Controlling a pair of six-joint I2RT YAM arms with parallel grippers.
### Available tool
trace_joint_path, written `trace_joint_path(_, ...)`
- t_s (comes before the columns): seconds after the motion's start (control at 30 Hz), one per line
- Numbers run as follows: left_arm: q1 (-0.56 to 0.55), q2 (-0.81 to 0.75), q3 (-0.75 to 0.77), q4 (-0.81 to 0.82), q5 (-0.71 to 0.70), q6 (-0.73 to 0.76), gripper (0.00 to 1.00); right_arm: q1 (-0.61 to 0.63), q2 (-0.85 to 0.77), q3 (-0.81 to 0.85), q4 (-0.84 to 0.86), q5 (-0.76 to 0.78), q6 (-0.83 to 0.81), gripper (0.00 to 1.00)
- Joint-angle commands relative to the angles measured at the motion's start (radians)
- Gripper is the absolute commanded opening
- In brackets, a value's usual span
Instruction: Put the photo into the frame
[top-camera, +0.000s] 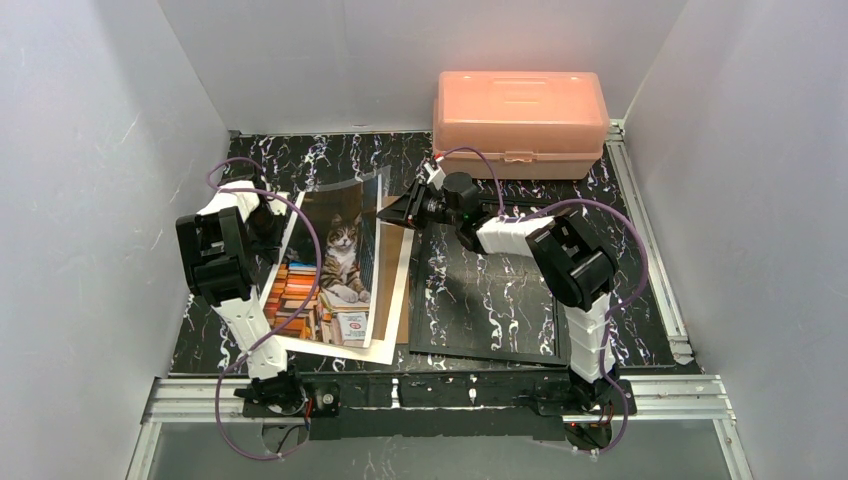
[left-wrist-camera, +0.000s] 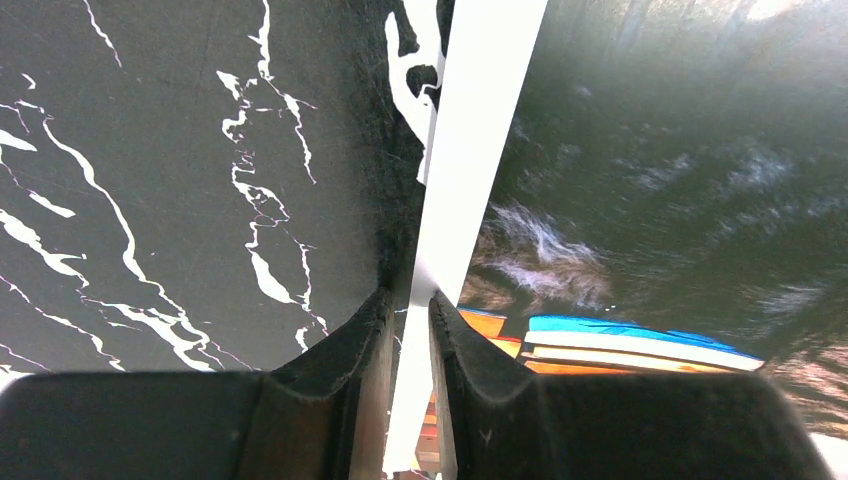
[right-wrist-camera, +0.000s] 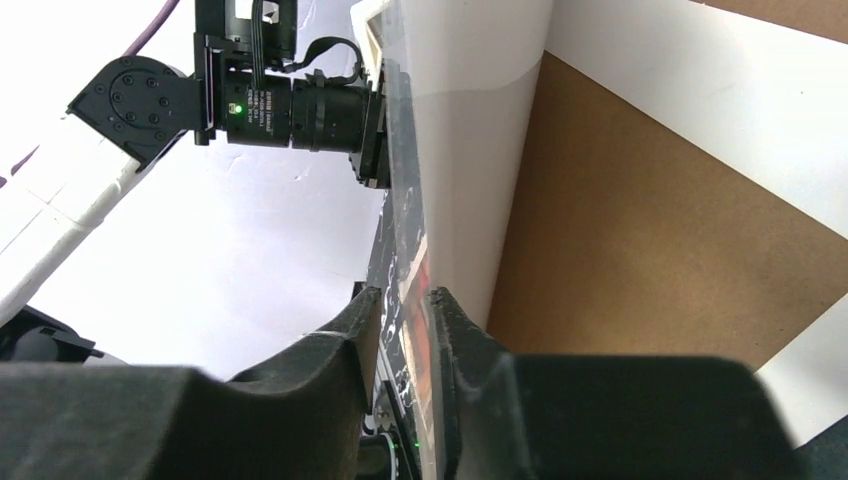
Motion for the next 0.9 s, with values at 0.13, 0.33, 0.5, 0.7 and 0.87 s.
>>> trace_joint_path(0.13,0.001,0.014,-0.04,0.055,0.016,0.012,0.18,0.006,-0.016,0.002,0.02,-0.011,-0.001,0.19)
trace_joint_path(0.33,0.002,-0.009,-0.014,0.004,0.044,0.026,0.21,-0.003,-0.114,0.029,-0.18,0.044,-0.121,0.03)
trace_joint_path(0.5,0.002,-0.046,0.025,-0.071,0.1,0.032,0.27,-0.016,-0.204,0.065,-0.366,0.091,-0.193,0.01)
trace_joint_path(0.7,0.002,-0.075,0.024,-0.093,0.101,0.037,0.28,-0.03,-0.297,0.131,-0.609,0.14,-0.277,0.01)
trace_joint_path(0.87,0.002,-0.102,0.004,-0.095,0.104,0.034,0.28,-0.038,-0.391,0.171,-0.763,0.196,-0.329,0.01)
